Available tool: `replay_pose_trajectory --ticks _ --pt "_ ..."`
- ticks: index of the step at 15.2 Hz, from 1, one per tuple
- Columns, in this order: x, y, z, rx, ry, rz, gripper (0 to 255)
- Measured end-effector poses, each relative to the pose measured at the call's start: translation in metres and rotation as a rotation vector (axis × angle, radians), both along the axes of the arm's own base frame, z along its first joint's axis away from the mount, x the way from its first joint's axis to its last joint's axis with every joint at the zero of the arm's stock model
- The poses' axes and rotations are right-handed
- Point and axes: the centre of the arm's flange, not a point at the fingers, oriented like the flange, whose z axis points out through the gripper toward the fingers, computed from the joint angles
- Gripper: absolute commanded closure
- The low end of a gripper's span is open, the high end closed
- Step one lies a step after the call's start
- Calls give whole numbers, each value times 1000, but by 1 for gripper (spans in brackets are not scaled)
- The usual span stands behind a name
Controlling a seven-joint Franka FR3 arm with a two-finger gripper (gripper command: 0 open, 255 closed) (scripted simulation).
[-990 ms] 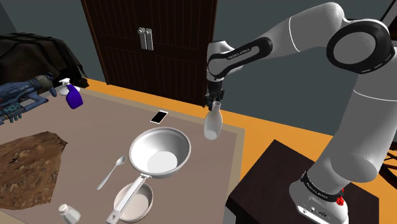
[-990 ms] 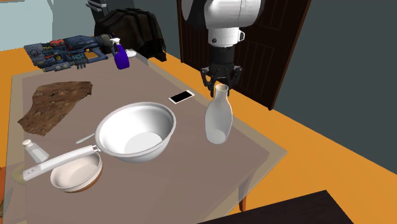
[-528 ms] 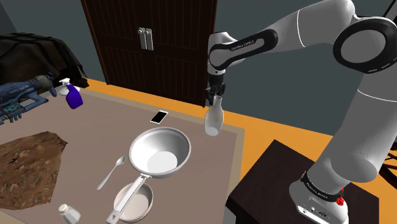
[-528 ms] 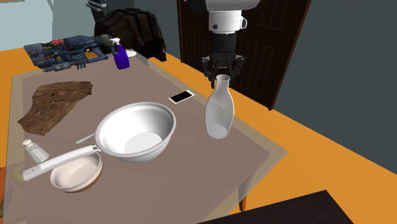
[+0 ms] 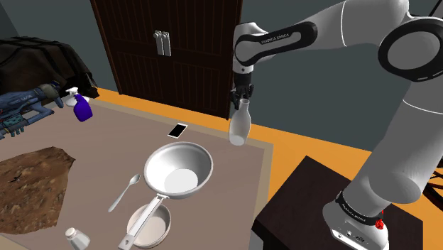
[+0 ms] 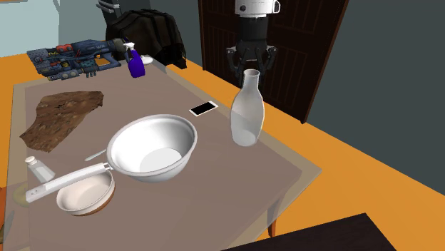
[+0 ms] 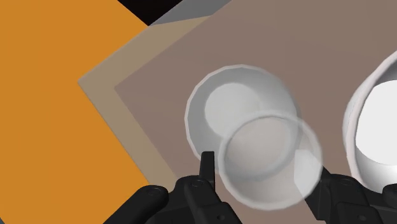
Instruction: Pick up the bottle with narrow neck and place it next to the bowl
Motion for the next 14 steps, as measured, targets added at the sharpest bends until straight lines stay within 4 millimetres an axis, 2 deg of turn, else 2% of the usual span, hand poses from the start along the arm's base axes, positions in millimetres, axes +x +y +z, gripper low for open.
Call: replay_pose_trajectory --ticks 14 --pt "0 0 74 0 0 0 255"
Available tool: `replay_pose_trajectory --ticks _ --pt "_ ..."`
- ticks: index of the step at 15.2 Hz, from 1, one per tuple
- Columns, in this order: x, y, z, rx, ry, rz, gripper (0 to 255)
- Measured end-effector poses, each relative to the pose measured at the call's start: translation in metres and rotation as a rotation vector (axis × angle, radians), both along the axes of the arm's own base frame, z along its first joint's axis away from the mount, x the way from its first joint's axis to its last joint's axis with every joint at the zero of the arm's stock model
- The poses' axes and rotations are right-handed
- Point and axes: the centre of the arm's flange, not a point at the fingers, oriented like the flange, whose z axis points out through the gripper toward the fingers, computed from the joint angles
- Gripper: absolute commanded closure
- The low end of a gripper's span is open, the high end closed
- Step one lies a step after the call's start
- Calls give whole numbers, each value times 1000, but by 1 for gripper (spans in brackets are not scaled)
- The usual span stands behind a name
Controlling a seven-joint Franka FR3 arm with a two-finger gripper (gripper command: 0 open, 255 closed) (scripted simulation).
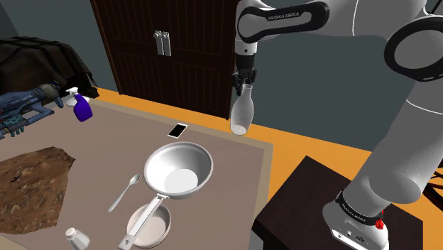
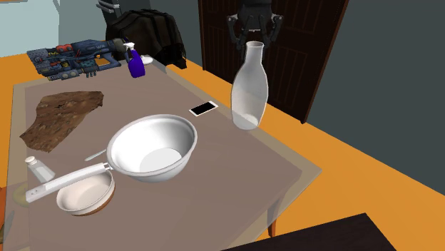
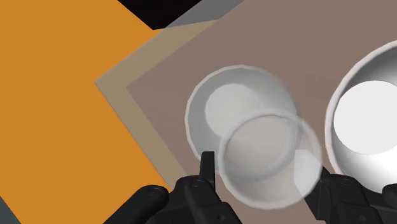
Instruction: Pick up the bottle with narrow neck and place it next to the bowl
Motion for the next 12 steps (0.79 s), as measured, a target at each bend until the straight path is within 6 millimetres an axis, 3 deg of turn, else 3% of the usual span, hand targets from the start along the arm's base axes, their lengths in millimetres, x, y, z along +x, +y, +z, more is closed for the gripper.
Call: replay_pose_trajectory --ticks 12 --pt "-1 1 62 0 0 0 255"
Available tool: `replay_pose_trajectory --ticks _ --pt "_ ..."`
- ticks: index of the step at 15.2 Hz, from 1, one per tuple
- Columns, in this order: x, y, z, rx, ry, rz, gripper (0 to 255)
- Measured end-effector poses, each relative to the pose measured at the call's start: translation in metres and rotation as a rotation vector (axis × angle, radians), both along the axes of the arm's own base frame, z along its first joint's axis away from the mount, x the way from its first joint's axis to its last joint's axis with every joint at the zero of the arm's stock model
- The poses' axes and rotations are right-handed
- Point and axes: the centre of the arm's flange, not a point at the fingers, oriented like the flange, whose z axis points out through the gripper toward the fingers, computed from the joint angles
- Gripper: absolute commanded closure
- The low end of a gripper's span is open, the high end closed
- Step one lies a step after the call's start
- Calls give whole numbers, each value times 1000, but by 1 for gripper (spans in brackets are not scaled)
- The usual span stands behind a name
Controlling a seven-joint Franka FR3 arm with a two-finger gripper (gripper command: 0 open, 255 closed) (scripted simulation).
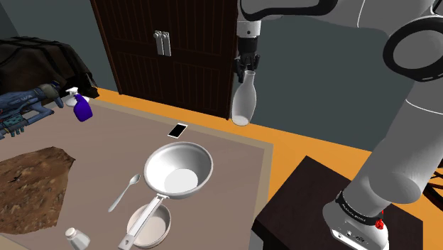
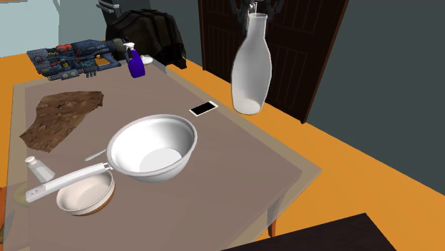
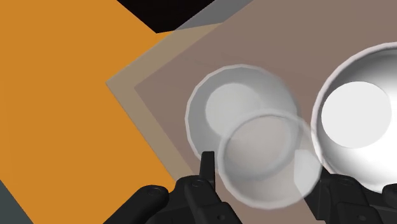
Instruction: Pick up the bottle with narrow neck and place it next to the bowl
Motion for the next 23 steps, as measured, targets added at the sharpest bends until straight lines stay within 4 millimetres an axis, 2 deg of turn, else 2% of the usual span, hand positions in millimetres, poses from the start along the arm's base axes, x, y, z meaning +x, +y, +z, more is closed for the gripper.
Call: replay_pose_trajectory --ticks 6,7,11,16,19,23 --pt "1 0 31 0 0 0 255" --pt "-1 5 33 0 0 0 255" --pt "-17 46 39 1 0 1 255" --pt "-36 111 41 0 0 1 255" --pt "-51 147 33 0 0 1 255" --pt "-71 197 36 0 0 1 255"
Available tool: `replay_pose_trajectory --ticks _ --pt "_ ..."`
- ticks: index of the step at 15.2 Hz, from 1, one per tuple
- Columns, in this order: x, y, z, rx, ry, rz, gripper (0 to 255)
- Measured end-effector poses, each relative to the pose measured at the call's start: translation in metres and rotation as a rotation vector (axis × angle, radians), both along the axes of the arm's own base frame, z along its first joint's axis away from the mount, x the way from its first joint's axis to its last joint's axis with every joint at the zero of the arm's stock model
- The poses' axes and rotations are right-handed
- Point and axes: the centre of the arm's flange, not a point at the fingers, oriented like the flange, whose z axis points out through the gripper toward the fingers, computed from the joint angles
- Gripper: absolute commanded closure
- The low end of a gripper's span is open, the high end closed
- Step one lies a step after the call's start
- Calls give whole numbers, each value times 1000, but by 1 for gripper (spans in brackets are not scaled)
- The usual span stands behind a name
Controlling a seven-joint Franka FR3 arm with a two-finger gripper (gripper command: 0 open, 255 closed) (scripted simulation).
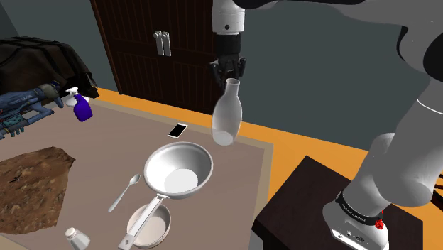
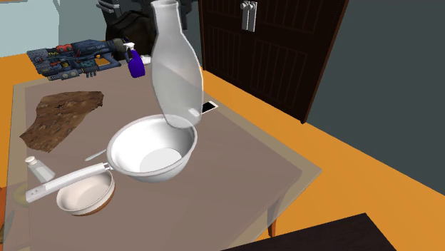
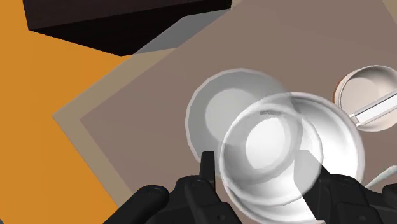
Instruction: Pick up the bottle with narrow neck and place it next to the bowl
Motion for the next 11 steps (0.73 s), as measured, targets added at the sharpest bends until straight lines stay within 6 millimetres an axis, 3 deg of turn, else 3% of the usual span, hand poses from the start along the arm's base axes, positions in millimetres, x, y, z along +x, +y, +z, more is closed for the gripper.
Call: replay_pose_trajectory --ticks 11 --pt "-51 138 1 0 1 0 255"
